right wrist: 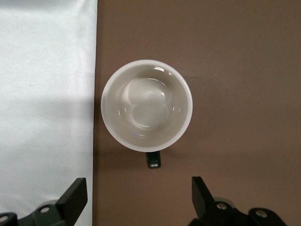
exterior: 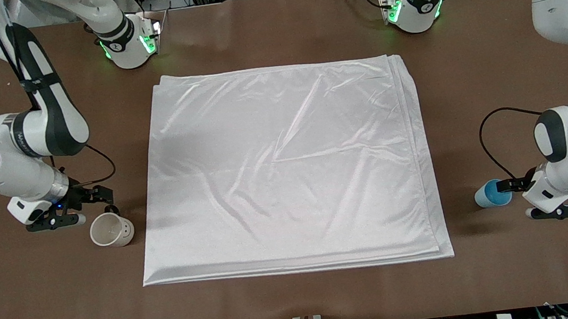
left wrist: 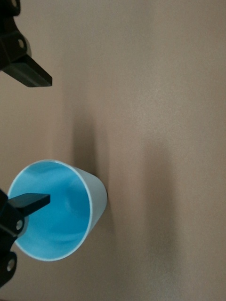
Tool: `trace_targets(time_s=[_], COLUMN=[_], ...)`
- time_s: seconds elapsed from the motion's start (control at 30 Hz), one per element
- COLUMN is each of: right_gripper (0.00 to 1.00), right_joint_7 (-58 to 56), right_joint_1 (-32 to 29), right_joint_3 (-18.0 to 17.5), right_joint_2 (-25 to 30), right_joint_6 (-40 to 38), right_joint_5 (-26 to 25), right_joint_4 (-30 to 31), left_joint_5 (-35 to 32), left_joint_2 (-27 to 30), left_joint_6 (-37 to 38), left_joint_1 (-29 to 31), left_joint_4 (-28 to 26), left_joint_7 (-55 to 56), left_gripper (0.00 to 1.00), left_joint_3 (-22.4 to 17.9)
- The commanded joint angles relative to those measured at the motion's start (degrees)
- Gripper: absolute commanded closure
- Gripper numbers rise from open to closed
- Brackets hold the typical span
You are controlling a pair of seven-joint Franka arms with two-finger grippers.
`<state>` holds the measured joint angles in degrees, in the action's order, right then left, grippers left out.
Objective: Place blue cup into white mug on cloth
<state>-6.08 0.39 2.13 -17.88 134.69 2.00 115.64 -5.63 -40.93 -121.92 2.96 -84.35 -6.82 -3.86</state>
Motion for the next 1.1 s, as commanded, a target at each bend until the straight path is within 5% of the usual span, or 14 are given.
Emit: trace_targets(time_s=[0.0,0.17,0.3,0.33,0.67,1.07], right_gripper=[0.02,0.04,0.04,0.04,0.11,0.4], right_joint_7=[0.3,0.2,0.0,0.1,-1.5,-1.6], right_joint_1=[0.1,0.2,0.1,0.1,-0.2,-0.2], right_joint_3=[0.1,0.1,0.1,0.1,0.1,0.0], right_joint_2=[-0.6,-1.5,-2.5,-2.9,-5.2,-6.6], right_joint_6=[3.1,4.4,6.3,6.7,10.2,12.5], right_joint_5=[0.7,0.7,0.6,0.7,0.7,0.7], right_joint_4=[1.9,2.4,2.9,3.0,2.9,2.7], left_joint_5=[-1.1,-1.0,0.9,2.0,3.9,3.9], left_joint_2=[-1.5,-2.5,-2.6,-2.5,-2.7,-1.2], left_joint_6=[-1.5,-2.5,-2.8,-2.8,-2.8,-2.8], left_joint_1=[0.2,0.2,0.1,0.1,0.2,1.4], left_joint_4=[1.4,1.5,1.4,1.4,1.3,1.5], left_joint_7=[-0.6,-0.3,2.2,3.1,3.5,-0.3], left_gripper=[0.0,0.0,0.94,1.0,1.0,1.0], left_joint_3=[0.3,0.3,0.4,0.4,0.3,0.4])
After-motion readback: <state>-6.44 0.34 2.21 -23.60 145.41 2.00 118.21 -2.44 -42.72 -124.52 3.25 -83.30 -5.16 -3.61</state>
